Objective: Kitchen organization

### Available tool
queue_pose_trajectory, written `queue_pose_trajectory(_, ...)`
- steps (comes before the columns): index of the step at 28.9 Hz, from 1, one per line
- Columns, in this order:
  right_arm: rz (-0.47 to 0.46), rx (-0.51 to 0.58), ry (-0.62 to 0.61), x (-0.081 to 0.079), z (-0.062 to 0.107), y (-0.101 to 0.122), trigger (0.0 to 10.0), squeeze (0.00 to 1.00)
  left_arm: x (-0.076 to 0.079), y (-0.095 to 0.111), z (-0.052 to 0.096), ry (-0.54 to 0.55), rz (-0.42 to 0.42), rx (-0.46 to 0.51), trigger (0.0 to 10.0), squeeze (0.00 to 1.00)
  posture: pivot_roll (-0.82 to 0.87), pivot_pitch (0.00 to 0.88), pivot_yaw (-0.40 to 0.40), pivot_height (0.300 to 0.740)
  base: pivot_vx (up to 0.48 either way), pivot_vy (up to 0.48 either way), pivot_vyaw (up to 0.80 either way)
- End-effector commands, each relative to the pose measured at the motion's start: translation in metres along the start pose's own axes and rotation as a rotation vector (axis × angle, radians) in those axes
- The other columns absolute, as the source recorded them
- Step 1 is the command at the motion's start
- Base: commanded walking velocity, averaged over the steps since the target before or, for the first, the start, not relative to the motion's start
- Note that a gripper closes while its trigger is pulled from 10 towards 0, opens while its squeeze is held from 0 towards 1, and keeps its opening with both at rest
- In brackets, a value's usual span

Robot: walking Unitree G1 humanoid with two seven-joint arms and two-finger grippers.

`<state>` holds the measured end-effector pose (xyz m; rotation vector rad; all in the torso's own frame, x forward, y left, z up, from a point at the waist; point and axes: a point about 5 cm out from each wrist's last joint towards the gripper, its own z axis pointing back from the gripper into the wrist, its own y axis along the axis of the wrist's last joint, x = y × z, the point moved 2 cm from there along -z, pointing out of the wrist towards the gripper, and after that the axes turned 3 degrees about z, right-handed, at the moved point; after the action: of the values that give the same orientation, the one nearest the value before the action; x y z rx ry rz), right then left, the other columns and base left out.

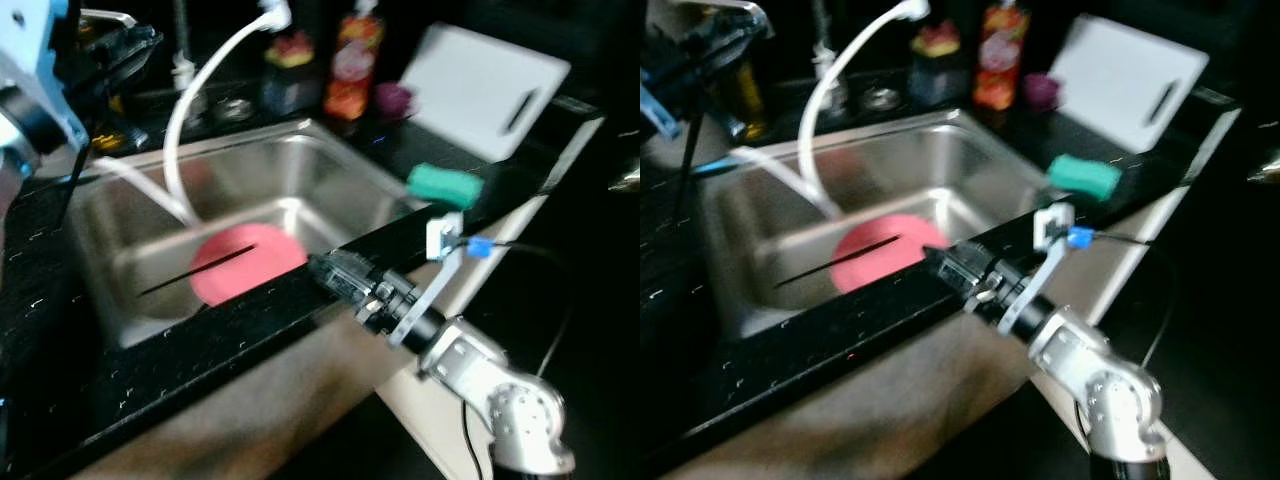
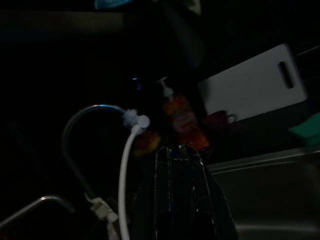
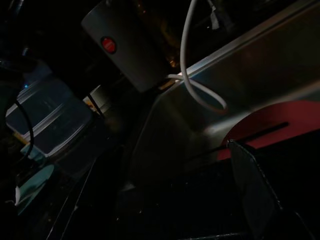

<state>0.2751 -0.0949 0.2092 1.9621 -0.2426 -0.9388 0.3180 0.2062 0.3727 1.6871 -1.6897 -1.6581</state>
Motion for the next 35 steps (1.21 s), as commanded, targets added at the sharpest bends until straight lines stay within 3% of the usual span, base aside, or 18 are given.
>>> queue_pose_trajectory(1,0.012,0.019,-0.014,0.001,0.0,0.003,10.0,0.0,0.001,0.001,-0.008,0.035,-0.045,0.018,10.0,0.0,0.1,0.0,-0.047,0.74,0.0,0.0,0.0)
queue_pose_trajectory(5,0.011,0.022,-0.013,0.0,0.0,0.003,10.0,0.0,0.008,-0.005,-0.014,0.044,-0.017,0.039,10.0,0.0,0.1,0.0,-0.048,0.74,0.0,0.0,0.0)
queue_pose_trajectory(7,0.013,0.022,-0.013,0.0,0.0,0.003,10.0,0.0,0.015,-0.007,-0.018,0.034,0.046,0.078,10.0,0.0,0.09,0.0,-0.048,0.74,0.0,0.0,0.0)
queue_pose_trajectory(11,0.015,0.022,-0.012,-0.002,0.002,0.004,10.0,0.0,0.033,-0.014,-0.03,-0.015,0.294,0.169,10.0,0.0,0.08,0.001,-0.049,0.74,0.0,0.0,0.0)
queue_pose_trajectory(16,0.015,0.019,-0.01,-0.006,0.004,0.003,10.0,0.0,0.066,-0.031,-0.043,-0.134,0.428,0.157,10.0,0.0,0.07,0.011,-0.05,0.74,0.0,0.0,0.0)
queue_pose_trajectory(17,0.014,0.018,-0.01,-0.006,0.004,0.003,10.0,0.0,0.07,-0.034,-0.045,-0.14,0.436,0.149,10.0,0.22,0.07,0.014,-0.049,0.74,0.0,0.0,0.0)
queue_pose_trajectory(18,0.014,0.018,-0.01,-0.007,0.004,0.003,10.0,0.0,0.072,-0.037,-0.046,-0.141,0.446,0.142,10.0,0.53,0.07,0.015,-0.049,0.74,0.0,0.0,0.0)
queue_pose_trajectory(19,0.014,0.017,-0.01,-0.007,0.004,0.002,10.0,0.0,0.072,-0.04,-0.047,-0.135,0.448,0.13,10.0,1.0,0.07,0.016,-0.049,0.74,0.0,0.0,0.0)
queue_pose_trajectory(26,0.016,0.022,-0.007,-0.007,0.002,0.004,10.0,0.0,0.068,-0.053,-0.046,-0.101,0.432,0.088,10.0,1.0,0.08,0.023,-0.048,0.74,0.0,0.0,0.0)
queue_pose_trajectory(33,0.021,0.029,0.023,-0.011,0.001,0.003,10.0,0.0,0.058,-0.044,-0.042,-0.043,0.374,0.097,10.0,1.0,0.08,0.016,-0.048,0.74,0.0,0.0,0.0)
queue_pose_trajectory(34,0.023,0.031,0.033,-0.012,0.001,0.004,10.0,0.0,0.055,-0.039,-0.04,-0.026,0.355,0.105,10.0,0.01,0.08,0.013,-0.047,0.74,0.0,0.0,0.0)
queue_pose_trajectory(35,0.023,0.031,0.033,-0.012,0.001,0.004,10.0,0.0,0.055,-0.039,-0.04,-0.026,0.355,0.105,10.0,0.01,0.08,0.013,-0.047,0.74,0.0,0.0,0.0)
